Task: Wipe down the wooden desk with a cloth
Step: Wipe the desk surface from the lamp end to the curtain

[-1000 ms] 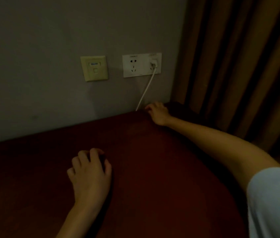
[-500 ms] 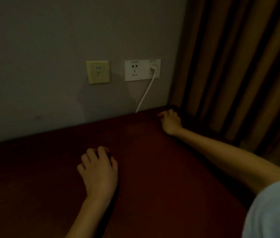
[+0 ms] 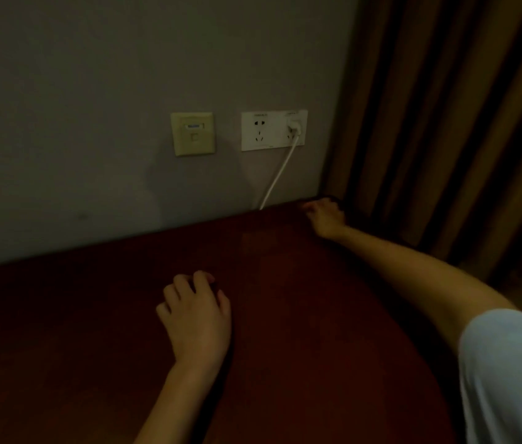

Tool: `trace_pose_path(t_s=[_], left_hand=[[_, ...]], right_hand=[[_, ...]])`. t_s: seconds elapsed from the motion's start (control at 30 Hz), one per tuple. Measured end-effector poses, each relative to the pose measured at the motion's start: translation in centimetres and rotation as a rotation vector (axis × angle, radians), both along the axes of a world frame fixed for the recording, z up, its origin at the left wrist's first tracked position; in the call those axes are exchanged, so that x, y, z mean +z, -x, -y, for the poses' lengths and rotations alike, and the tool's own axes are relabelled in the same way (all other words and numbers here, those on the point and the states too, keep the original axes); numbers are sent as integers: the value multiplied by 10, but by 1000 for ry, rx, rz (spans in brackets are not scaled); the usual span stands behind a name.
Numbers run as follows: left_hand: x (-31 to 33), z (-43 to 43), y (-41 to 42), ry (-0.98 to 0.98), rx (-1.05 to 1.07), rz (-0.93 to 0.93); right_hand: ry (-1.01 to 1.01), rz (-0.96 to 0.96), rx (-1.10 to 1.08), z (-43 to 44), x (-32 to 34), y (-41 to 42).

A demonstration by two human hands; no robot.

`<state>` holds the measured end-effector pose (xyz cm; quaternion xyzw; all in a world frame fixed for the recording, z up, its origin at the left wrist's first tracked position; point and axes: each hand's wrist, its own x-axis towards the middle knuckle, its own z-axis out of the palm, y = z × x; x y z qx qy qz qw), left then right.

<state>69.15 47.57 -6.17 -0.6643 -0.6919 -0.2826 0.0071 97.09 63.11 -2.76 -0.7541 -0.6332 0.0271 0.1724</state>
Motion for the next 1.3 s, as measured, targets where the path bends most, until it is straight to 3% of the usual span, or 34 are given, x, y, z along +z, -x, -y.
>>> trace_pose_path(t_s=[0.13, 0.23, 0.33, 0.47, 0.57, 0.7, 0.83, 0.9, 1.07, 1.17, 1.23, 1.3], left_hand=[[0, 0, -1, -11, 3, 1], [1, 2, -1, 4, -2, 1], [3, 4, 0, 16, -15, 17], [6, 3, 1, 47, -17, 20], [7, 4, 1, 58, -23, 20], [8, 4, 1, 65, -26, 18], [12, 8, 3, 81, -44, 28], [15, 11, 5, 85, -66, 40], [25, 43, 20, 143, -253, -51], [21, 76, 44, 74, -362, -136], [16, 96, 58, 55, -370, -127], [14, 112, 65, 43, -361, -91]], right_hand=[[191, 44, -326, 36, -6, -112], [263, -62, -433, 75, -7, -132], [214, -188, -484, 98, -4, -119], [-1, -65, -536, 121, -8, -101], [10, 67, -378, 137, -8, -81], [109, 57, 70, 173, 0, -6], [78, 58, 519, 268, -10, 104], [85, 92, 649, 310, -14, 120], [-41, 154, 215, 306, -23, -3], [118, 29, -92, 311, -16, -86], [137, 12, -175, 315, -16, -86], [106, 0, -114, 318, -16, -39]])
